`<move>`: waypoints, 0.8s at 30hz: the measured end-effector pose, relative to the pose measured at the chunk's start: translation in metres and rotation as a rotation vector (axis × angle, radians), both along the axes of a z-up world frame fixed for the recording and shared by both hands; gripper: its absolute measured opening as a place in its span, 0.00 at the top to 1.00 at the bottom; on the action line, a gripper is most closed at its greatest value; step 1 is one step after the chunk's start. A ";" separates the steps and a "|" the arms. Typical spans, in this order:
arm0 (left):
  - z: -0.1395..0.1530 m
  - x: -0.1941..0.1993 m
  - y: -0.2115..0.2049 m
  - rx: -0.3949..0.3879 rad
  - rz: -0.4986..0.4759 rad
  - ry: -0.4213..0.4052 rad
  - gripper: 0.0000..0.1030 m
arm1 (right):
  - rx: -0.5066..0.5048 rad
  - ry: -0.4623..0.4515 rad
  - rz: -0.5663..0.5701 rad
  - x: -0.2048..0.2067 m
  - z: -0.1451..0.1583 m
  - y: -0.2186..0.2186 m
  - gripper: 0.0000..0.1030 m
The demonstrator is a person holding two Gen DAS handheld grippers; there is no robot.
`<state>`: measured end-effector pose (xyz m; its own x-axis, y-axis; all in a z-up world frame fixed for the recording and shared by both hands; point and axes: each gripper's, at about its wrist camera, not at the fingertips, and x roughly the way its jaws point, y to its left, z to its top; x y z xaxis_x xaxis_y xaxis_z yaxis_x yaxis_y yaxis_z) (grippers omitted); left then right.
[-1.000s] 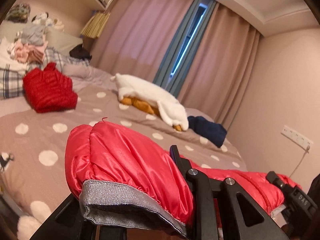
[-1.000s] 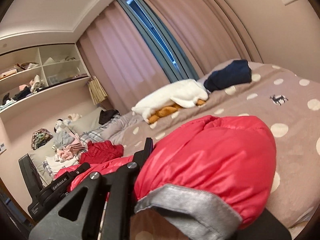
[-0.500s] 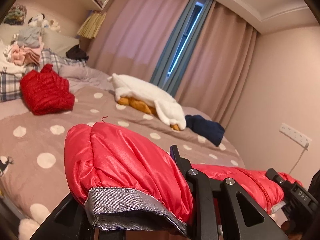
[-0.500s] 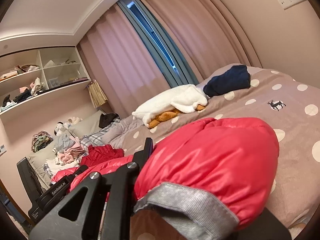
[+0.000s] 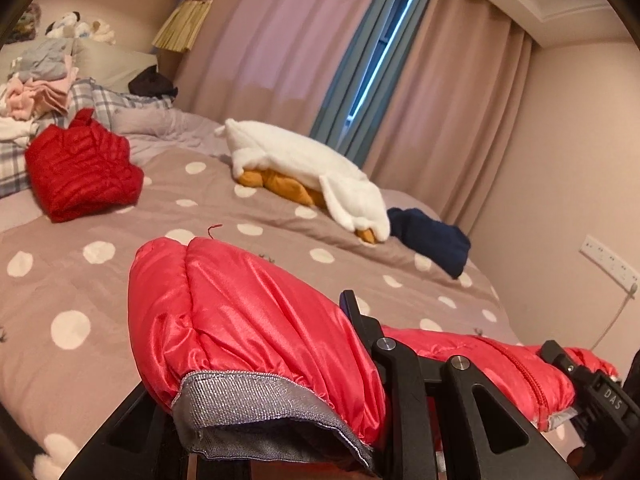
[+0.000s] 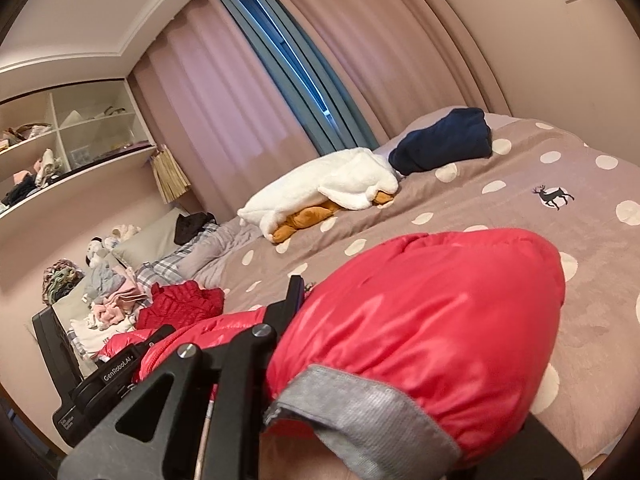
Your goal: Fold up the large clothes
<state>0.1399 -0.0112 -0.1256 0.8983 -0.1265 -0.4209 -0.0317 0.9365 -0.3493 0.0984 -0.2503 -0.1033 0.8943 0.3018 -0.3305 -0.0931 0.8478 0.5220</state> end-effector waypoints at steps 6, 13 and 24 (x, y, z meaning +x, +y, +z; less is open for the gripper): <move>-0.012 0.026 0.000 -0.003 -0.005 0.048 0.79 | -0.023 0.040 -0.017 0.026 -0.009 0.002 0.82; -0.021 0.044 -0.005 0.029 -0.011 0.088 0.79 | -0.028 0.077 -0.028 0.046 -0.020 0.002 0.82; -0.031 0.068 -0.008 0.054 -0.010 0.147 0.79 | -0.029 0.122 -0.039 0.067 -0.031 0.003 0.82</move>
